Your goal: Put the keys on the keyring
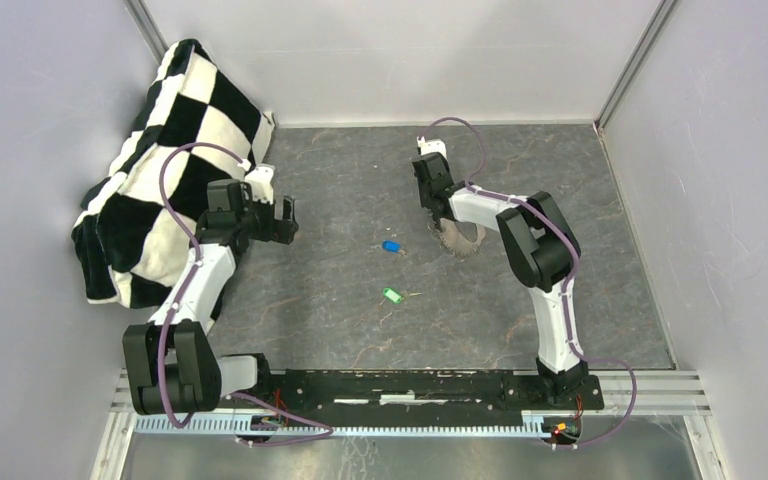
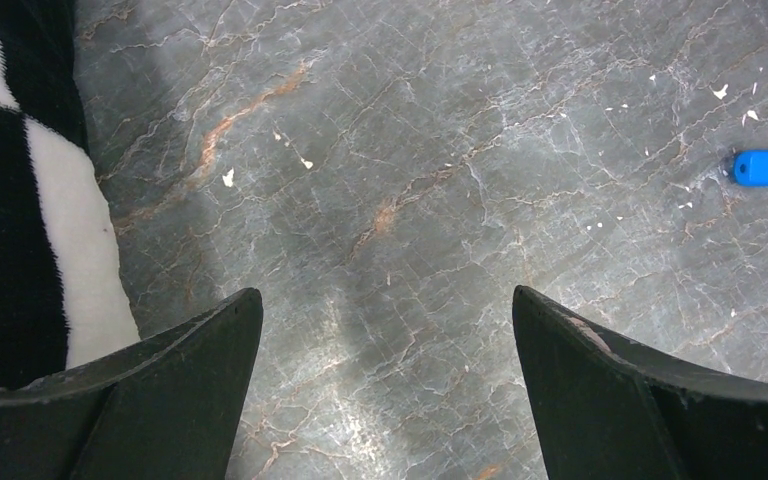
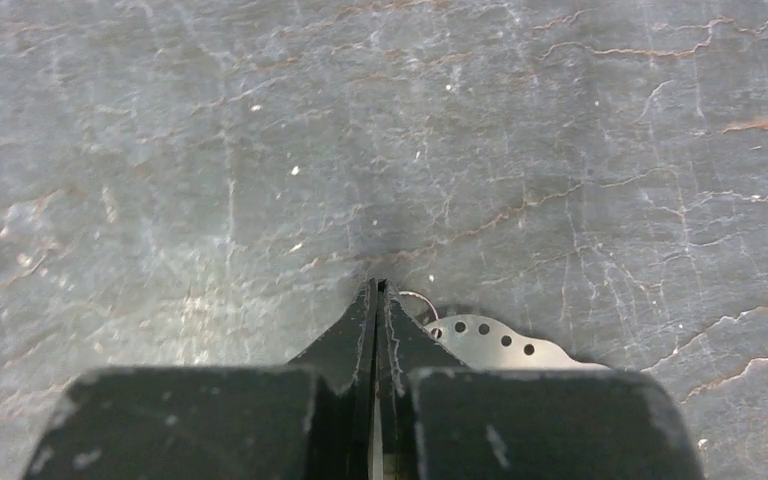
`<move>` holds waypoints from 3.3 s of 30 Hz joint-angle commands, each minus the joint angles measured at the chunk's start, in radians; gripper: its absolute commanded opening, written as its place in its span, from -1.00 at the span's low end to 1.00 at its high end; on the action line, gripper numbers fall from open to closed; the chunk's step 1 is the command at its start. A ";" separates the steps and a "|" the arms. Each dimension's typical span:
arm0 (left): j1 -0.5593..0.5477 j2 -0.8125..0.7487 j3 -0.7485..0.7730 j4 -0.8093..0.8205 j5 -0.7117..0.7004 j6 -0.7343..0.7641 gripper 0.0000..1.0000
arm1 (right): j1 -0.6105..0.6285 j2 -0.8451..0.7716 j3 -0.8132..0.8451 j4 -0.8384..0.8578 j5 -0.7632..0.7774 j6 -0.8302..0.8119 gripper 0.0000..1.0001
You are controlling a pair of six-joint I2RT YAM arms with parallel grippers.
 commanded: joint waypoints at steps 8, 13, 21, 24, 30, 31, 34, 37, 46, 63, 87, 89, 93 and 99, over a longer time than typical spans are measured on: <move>0.004 -0.098 0.061 -0.089 0.155 0.074 1.00 | 0.005 -0.412 -0.363 0.272 -0.336 -0.016 -1.00; 0.000 -0.127 0.095 -0.143 0.300 0.137 1.00 | 0.003 -0.567 -0.519 0.332 -0.453 -0.029 -0.99; -0.004 -0.127 0.125 -0.189 0.313 0.126 1.00 | -0.002 -0.367 -0.279 0.109 -0.153 -0.029 0.40; -0.004 -0.130 0.110 -0.188 0.300 0.118 0.99 | -0.002 -0.254 -0.204 0.107 -0.116 -0.019 0.43; -0.004 -0.140 0.101 -0.188 0.288 0.125 0.99 | -0.003 -0.114 -0.083 0.063 -0.094 -0.025 0.37; -0.003 -0.137 0.102 -0.188 0.284 0.128 0.99 | -0.004 -0.103 -0.072 0.062 -0.089 -0.024 0.35; -0.004 -0.127 0.106 -0.188 0.283 0.126 0.99 | -0.004 -0.083 -0.066 0.036 -0.079 -0.021 0.30; -0.003 -0.117 0.110 -0.189 0.286 0.120 0.98 | -0.004 -0.063 -0.061 0.042 -0.075 -0.028 0.24; -0.004 -0.116 0.117 -0.202 0.294 0.139 0.95 | -0.007 0.033 0.006 0.000 -0.101 -0.040 -0.40; -0.004 -0.124 0.147 -0.263 0.318 0.180 0.70 | -0.007 -0.276 -0.223 0.234 -0.440 -0.070 -0.99; -0.215 -0.170 0.211 -0.311 0.521 0.276 0.43 | 0.015 -0.775 -0.566 0.400 -0.994 -0.039 -0.99; -0.251 -0.156 0.231 -0.319 0.519 0.272 0.39 | 0.015 -0.805 -0.573 0.389 -1.003 -0.045 -0.99; -0.348 -0.146 0.267 -0.355 0.480 0.301 0.38 | 0.018 -0.861 -0.578 0.368 -1.047 -0.052 -0.99; -0.481 -0.143 0.336 -0.355 0.477 0.266 0.45 | 0.038 -0.933 -0.584 0.412 -1.176 0.004 -0.99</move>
